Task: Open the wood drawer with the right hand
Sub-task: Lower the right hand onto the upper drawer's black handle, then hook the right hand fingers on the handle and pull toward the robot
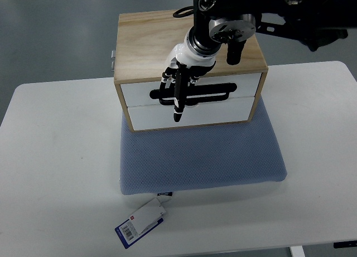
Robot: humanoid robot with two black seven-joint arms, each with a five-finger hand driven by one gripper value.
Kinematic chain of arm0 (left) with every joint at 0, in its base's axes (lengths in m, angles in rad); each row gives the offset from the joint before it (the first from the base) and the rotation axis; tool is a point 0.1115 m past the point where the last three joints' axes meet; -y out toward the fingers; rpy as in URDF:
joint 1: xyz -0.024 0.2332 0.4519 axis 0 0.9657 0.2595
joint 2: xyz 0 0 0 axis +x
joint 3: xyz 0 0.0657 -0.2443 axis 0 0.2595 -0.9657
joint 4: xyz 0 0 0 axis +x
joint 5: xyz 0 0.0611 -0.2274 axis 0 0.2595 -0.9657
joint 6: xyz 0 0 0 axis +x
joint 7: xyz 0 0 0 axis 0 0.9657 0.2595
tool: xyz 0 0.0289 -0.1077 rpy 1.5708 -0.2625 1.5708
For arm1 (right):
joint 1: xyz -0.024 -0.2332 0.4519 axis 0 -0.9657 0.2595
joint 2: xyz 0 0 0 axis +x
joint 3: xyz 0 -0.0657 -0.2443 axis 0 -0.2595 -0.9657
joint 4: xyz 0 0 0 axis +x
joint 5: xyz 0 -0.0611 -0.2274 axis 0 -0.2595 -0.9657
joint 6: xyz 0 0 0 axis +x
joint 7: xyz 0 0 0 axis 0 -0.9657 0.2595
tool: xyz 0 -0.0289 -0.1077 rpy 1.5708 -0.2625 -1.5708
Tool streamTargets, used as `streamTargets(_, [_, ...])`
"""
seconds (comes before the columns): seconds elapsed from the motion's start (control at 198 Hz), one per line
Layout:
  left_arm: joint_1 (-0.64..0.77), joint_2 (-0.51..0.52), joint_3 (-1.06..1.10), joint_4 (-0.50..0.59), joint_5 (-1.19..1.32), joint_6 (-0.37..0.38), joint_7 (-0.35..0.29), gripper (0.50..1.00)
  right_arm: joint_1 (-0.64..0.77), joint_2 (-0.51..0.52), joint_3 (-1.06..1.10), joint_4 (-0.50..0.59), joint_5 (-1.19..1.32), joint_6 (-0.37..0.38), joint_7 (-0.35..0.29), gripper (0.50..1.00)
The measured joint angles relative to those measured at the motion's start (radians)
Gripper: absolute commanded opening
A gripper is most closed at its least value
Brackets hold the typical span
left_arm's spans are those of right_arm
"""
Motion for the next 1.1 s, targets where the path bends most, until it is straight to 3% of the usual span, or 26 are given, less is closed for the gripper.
streamTargets(0.536, [0.000,0.000,0.000,0.002,0.000,0.000,0.000,1.000,-0.070,-0.038,-0.037,0.000,-0.091,0.044,0.000,0.944])
streamTargets(1.102, [0.000,0.000,0.002,0.003,-0.002,0.000,0.000,1.000,-0.076,-0.075,-0.023,0.011,-0.094,0.220,0.002,0.944])
